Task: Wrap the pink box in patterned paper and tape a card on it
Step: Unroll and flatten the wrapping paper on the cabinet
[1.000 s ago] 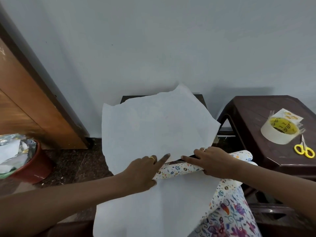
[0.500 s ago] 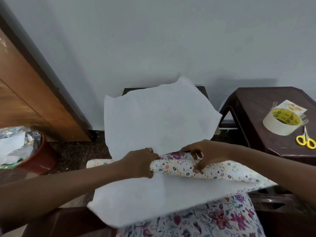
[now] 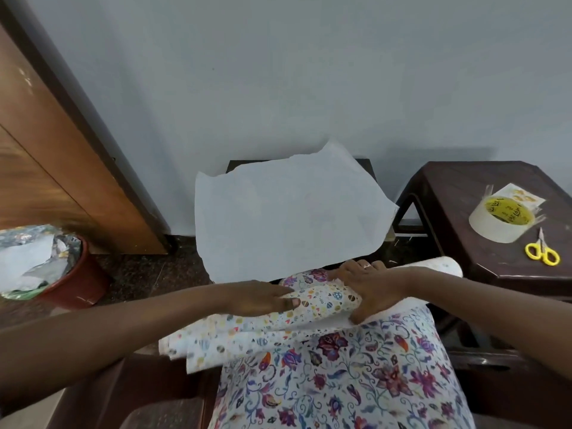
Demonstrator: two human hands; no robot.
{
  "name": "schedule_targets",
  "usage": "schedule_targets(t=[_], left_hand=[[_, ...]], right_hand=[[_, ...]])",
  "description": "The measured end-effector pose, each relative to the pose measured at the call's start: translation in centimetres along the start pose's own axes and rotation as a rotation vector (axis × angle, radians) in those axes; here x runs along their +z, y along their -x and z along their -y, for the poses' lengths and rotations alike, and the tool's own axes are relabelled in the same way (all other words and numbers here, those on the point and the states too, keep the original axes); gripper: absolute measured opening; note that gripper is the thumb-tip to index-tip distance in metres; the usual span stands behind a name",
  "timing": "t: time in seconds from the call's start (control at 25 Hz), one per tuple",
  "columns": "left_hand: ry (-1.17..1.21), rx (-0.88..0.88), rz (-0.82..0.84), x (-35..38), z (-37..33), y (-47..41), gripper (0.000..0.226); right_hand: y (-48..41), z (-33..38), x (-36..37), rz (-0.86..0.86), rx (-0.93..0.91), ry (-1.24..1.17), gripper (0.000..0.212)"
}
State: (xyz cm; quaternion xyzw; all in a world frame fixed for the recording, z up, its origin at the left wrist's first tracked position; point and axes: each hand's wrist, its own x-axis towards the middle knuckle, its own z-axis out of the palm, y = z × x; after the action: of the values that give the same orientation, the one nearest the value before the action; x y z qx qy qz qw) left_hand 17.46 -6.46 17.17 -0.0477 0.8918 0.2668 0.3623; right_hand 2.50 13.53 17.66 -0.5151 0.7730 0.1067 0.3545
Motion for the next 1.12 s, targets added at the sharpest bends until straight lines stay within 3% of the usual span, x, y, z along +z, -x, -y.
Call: schedule_targets(t=[0.08,0.12,0.2,0.28,0.4,0.52,0.64,0.76,0.96,1.12], left_hand=[[0.042,0.022,-0.002,0.7,-0.3,0.1,0.071],[0.072,-0.006,-0.009,0.8,-0.4,0.2,0.073],[0.140,-0.061,-0.028,1.0,-1.1,0.4,0.076],[0.169,-0.086,-0.008,1.2,-1.8,0.6,0.080],[0.336,-0.098,0.078,1.2,-2.8,1.3,0.101],[0.433,-0.055,0.083,-0.4,-4.0,2.5,0.095],[0.295,-0.030,-0.026,-3.6,-6.0,2.5,0.089],[0.154,-0.023,-0.170,-9.0,-9.2,0.7,0.080],[-0.373,-0.013,-0.449,-18.2,-14.2,-8.1,0.083],[-0.541,0.087,-0.643,-22.5,-18.1,-17.3,0.054]], right_hand=[[0.9,-0.3,-1.3,0.108,-0.046,-0.162,0.101],[1.2,-0.3,-1.5,0.124,-0.057,-0.128,0.106],[1.3,0.2,-0.7,0.040,-0.054,0.163,0.110],[0.9,0.5,0.7,-0.157,-0.111,0.407,0.095],[1.9,0.2,-0.7,-0.252,-0.138,0.239,0.074],[3.4,-0.4,-4.4,-0.232,-0.132,0.117,0.066],[4.7,-1.6,-8.1,-0.269,-0.086,0.096,0.061],[5.3,-5.4,-11.5,-0.423,0.028,0.104,0.060],[6.2,-18.2,-15.5,-0.606,0.314,0.195,0.046],[7.0,-28.6,-16.1,-0.660,0.587,0.197,0.048]])
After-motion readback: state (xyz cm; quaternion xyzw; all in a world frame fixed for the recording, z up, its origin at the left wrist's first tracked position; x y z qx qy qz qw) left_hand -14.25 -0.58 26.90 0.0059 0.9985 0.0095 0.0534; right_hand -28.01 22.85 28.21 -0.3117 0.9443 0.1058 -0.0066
